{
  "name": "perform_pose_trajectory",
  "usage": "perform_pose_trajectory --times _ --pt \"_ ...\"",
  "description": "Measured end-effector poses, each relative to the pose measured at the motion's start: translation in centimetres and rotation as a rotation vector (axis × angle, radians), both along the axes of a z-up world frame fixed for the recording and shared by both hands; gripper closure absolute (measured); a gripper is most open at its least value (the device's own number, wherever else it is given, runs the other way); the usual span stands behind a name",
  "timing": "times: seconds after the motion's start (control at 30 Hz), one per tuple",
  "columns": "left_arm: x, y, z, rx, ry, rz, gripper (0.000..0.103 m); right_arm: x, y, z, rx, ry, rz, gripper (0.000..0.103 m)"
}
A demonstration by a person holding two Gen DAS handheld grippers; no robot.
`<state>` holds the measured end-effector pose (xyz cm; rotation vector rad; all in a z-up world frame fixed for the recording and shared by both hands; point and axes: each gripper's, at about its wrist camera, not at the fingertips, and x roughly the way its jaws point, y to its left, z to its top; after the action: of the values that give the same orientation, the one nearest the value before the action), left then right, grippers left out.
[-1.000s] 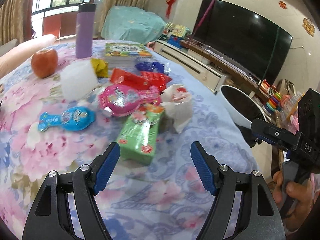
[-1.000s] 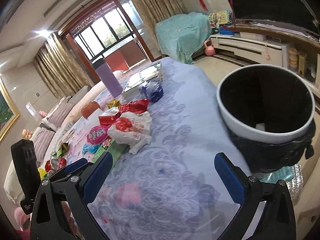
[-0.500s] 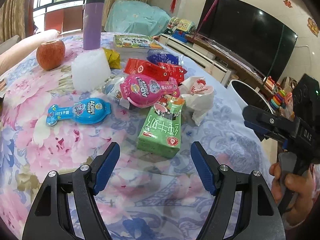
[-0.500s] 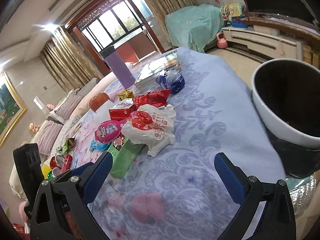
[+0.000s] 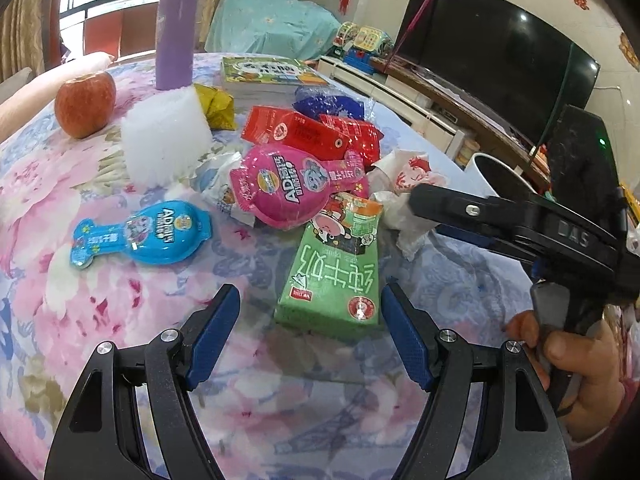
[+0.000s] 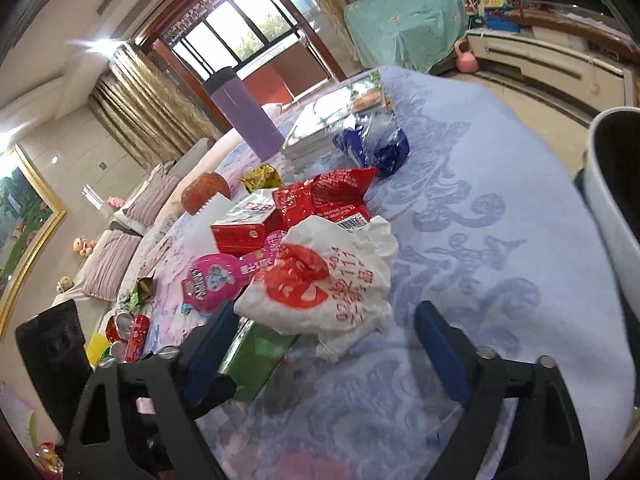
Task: Collect trash
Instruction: 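Grasp the white-and-red plastic bag with the right tool while the left tool grasps the green milk carton, then carry the plastic bag and milk carton over the bin and release both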
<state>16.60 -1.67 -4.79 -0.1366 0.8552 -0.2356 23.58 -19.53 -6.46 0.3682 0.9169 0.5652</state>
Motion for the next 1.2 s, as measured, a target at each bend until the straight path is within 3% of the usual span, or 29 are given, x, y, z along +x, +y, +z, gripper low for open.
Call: perform_pose_trajectory --times 0.03,0.1,0.2,0.3,0.57,0.8,1.07,1.2 --pt "0.2 -0.1 -0.2 0.000 0.006 -0.010 0.043 0.2 0.1 -0.3 0.013 0.007 0.007 0.025" --pt "0.3 -0.4 -0.3 -0.009 0.018 -0.032 0.050 0.2 -0.1 -0.4 0.013 0.002 0.002 0.036" --pt "0.1 -0.8 -0.3 0.008 -0.001 -0.042 0.050 -0.3 -0.7 -0.4 0.021 0.002 0.001 0.053" --pt "-0.3 -1.2 -0.1 0.007 -0.010 -0.053 0.050 -1.0 -1.7 -0.5 0.032 0.007 -0.007 0.060" --pt "-1.3 -3.5 0.9 0.002 -0.048 -0.111 0.051 -3.4 -5.1 0.4 0.034 -0.006 -0.055 0.063" --pt "-1.0 -5.8 -0.1 0.029 0.008 -0.155 0.050 -5.1 -8.1 1.0 0.034 -0.021 -0.111 0.063" --pt "-0.2 -7.2 -0.4 0.069 0.015 -0.163 0.052 -6.1 -9.9 1.2 0.052 -0.029 -0.160 0.063" --pt "-0.4 -7.7 0.2 0.064 -0.009 -0.172 0.053 -6.4 -10.7 1.6 0.053 -0.040 -0.172 0.073"
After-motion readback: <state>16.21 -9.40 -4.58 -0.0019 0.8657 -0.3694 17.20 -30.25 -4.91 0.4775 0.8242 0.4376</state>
